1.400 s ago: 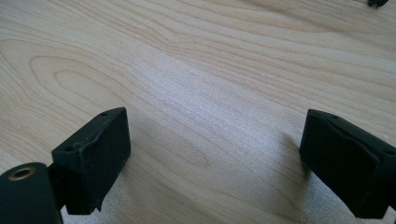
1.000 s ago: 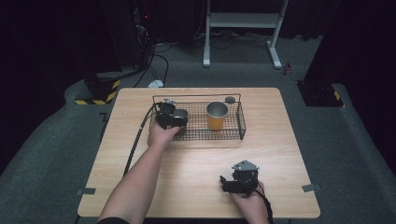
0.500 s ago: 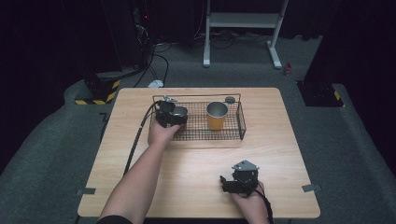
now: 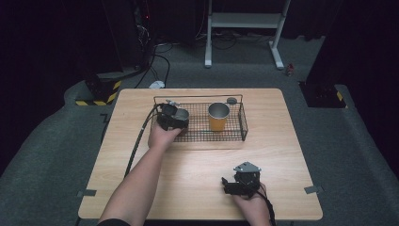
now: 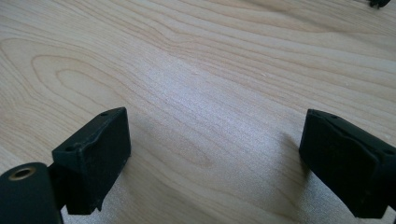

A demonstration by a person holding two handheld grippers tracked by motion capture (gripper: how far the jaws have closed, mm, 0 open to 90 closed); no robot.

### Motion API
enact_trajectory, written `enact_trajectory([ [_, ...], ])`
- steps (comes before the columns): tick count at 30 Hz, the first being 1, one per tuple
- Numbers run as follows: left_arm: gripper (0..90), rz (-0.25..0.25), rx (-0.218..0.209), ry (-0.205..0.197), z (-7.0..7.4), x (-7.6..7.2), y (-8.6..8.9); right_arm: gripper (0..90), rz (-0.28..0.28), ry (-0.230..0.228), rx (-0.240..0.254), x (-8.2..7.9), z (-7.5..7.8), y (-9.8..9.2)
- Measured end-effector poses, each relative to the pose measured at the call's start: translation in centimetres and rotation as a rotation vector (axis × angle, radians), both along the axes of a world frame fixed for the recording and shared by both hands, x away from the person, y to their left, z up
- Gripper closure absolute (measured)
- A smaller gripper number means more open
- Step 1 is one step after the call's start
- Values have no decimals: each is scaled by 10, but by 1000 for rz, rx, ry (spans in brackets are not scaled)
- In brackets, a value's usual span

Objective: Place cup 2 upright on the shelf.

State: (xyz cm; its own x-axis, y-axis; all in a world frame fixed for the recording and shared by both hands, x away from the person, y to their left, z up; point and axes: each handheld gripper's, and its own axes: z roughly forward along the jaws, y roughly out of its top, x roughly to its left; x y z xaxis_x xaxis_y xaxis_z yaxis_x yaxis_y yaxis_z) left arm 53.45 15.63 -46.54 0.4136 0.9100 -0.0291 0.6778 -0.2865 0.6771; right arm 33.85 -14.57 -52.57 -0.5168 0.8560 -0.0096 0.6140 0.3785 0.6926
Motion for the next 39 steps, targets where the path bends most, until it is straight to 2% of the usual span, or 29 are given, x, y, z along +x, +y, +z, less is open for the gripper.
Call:
enact_trajectory([
  [8, 149, -2, 10, 11, -1, 0, -2, 89, 0, 0, 0, 0, 0, 0],
  [11, 124, -5, 31, 9, -2, -1, -3, 89, 0, 0, 0, 0, 0, 0],
  [13, 112, -4, 30, 2, -2, -2, -4, 89, 0, 0, 0, 0, 0, 0],
  [15, 69, 0, 40, -10, 0, -3, -3, 88, -2, 0, 2, 0, 0, 0],
  [17, 34, 1, 37, -19, 3, -4, -3, 89, -2, 0, 2, 0, 0, 0],
  [18, 17, -1, 25, -15, 4, -4, -3, 89, 0, 0, 0, 0, 0, 0],
  [20, 0, 2, 31, -6, 6, -5, -1, 88, 0, 0, 0, 0, 0, 0],
  [26, 0, 16, -10, -41, 14, -8, 4, 88, 0, -2, 2, 0, 0, 0],
  [31, 0, 33, -22, -72, 22, -10, 8, 88, -2, -1, 3, 0, 0, 0],
  [39, 0, 22, -38, -103, 32, -18, 9, 88, -2, -1, 3, 0, 0, 0],
])
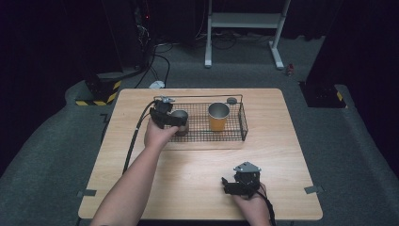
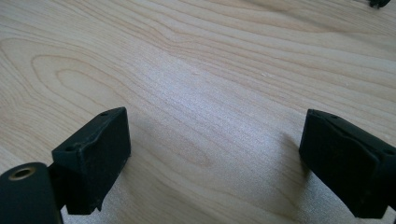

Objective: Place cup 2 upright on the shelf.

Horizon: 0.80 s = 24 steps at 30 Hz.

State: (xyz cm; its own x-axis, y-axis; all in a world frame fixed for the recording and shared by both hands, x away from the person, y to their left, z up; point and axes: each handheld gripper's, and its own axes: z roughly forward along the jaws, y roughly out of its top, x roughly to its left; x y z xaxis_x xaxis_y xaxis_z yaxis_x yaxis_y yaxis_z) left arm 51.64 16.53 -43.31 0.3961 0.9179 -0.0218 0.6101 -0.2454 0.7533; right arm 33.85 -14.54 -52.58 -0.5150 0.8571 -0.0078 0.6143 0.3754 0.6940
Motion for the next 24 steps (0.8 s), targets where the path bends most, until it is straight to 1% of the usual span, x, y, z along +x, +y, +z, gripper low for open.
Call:
enact_trajectory([
  [6, 0, -11, -4, -19, 4, -6, 1, 88, 0, 0, 0, 0, 0, 0],
  [7, 1, -12, -13, -16, 4, -8, 1, 88, 0, 0, 0, 0, 0, 0],
  [11, 0, -23, -23, -16, 5, -11, 2, 88, 1, 0, 0, 0, 0, 0],
  [14, 1, -29, -17, -25, 6, -16, 4, 88, 0, 0, 0, 0, 0, 0],
  [15, 1, -30, -30, -22, 5, -17, 4, 88, 1, -1, -2, 0, 0, 0],
  [20, 2, -39, -30, -32, 6, -27, 6, 88, 1, -1, -2, 0, 0, 0],
  [22, 2, -40, -18, -36, 4, -31, 8, 88, 1, -1, -2, 0, 0, 0],
  [24, 2, -39, -22, -35, 2, -36, 10, 88, 1, -1, -2, 0, 0, 0],
])
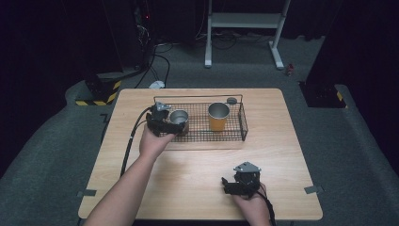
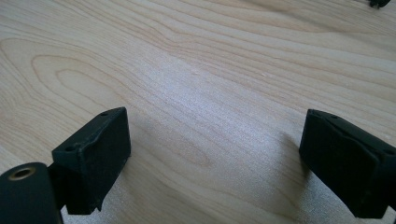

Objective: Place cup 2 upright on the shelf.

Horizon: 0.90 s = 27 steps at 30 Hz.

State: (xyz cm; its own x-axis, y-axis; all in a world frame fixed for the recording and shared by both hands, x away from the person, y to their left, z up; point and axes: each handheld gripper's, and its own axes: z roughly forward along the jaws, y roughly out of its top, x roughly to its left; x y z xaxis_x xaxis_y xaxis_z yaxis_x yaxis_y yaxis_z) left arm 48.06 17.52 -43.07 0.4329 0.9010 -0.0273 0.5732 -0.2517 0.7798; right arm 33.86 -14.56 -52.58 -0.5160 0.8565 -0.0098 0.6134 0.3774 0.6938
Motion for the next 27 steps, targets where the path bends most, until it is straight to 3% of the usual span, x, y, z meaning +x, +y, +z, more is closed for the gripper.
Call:
enact_trajectory([
  [13, 3, 1, -26, -15, -9, -38, 25, 88, -1, 0, 0, 0, 0, 0],
  [27, 4, -27, -43, 2, -33, -82, 52, 88, 0, 1, -1, 0, 0, 0],
])
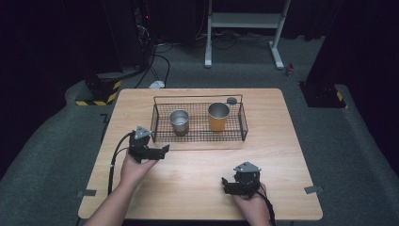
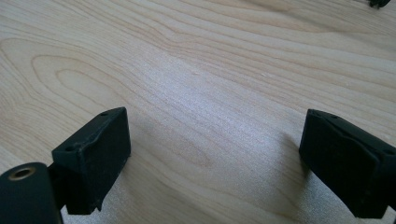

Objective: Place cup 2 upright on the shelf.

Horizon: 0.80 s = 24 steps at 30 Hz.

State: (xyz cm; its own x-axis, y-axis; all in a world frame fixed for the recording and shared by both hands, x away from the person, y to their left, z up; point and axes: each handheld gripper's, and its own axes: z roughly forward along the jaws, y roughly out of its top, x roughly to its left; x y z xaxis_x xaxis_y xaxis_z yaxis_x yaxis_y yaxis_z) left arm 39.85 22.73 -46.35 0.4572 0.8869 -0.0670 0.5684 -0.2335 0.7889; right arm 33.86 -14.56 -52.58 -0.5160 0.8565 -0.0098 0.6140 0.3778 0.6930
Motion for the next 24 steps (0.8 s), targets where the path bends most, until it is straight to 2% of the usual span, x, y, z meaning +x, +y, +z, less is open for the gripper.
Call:
enact_trajectory([
  [3, 4, -3, -1, 3, -7, -11, 5, 88, 1, -3, -1, 0, 0, 0],
  [8, 4, -27, 0, 32, -21, -30, 14, 88, 2, -3, -1, 0, 0, 0],
  [14, 3, -72, 36, 79, -40, -48, 19, 89, -1, -1, 0, 0, 0, 0],
  [19, 2, -101, 144, 99, -54, -60, 21, 91, -1, 0, 2, 0, 0, 0],
  [22, 2, -117, 155, 106, -61, -64, 21, 92, -4, 0, 4, 0, 0, 0],
  [24, 1, -105, 154, 101, -63, -66, 22, 96, -3, -3, 3, 0, 0, 0],
])
